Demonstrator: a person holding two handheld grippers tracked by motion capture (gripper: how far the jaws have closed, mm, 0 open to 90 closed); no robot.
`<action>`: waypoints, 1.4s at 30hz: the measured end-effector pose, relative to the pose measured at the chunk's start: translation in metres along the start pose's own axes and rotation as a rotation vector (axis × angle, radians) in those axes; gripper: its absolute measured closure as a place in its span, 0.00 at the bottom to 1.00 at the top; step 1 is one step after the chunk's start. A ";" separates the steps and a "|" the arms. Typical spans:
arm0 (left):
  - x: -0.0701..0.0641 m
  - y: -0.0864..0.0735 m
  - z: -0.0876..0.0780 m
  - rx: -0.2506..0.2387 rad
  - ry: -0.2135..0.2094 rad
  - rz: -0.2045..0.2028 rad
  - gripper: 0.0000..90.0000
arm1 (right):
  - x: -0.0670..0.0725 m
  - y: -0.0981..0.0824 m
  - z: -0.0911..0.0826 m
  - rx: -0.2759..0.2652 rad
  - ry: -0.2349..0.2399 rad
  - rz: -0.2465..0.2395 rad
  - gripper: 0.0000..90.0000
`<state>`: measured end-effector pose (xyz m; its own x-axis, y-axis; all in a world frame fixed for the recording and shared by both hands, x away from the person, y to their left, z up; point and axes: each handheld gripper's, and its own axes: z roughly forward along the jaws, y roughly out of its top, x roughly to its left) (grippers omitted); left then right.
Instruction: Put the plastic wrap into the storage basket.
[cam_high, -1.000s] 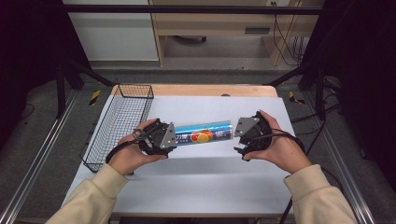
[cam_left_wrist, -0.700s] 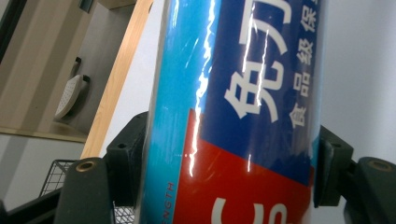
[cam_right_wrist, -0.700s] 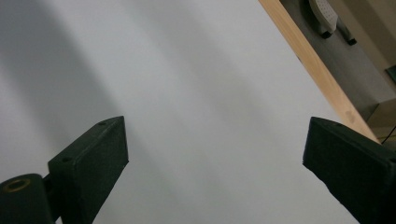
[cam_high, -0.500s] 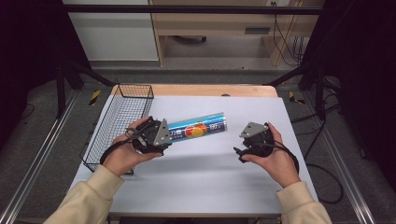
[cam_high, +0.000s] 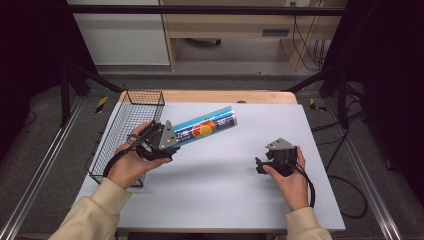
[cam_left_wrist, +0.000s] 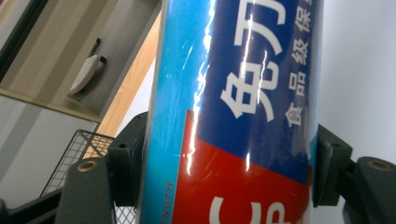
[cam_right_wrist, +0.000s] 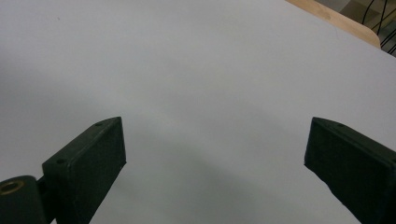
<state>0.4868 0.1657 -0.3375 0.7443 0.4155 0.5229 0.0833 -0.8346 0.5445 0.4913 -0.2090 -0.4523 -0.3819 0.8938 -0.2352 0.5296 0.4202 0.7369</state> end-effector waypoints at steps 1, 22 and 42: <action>0.001 0.000 -0.002 0.011 0.003 0.002 0.33 | -0.003 -0.001 -0.004 -0.008 -0.001 0.017 0.06; 0.019 -0.012 -0.044 0.083 0.079 -0.081 0.34 | -0.027 -0.020 -0.021 0.004 0.026 0.263 0.07; 0.018 -0.032 -0.063 0.181 0.137 -0.198 0.34 | -0.031 -0.023 -0.021 0.015 0.001 0.279 0.07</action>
<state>0.4553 0.2230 -0.3042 0.6061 0.6115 0.5087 0.3437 -0.7780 0.5258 0.4753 -0.2497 -0.4491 -0.2209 0.9750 -0.0239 0.6258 0.1605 0.7633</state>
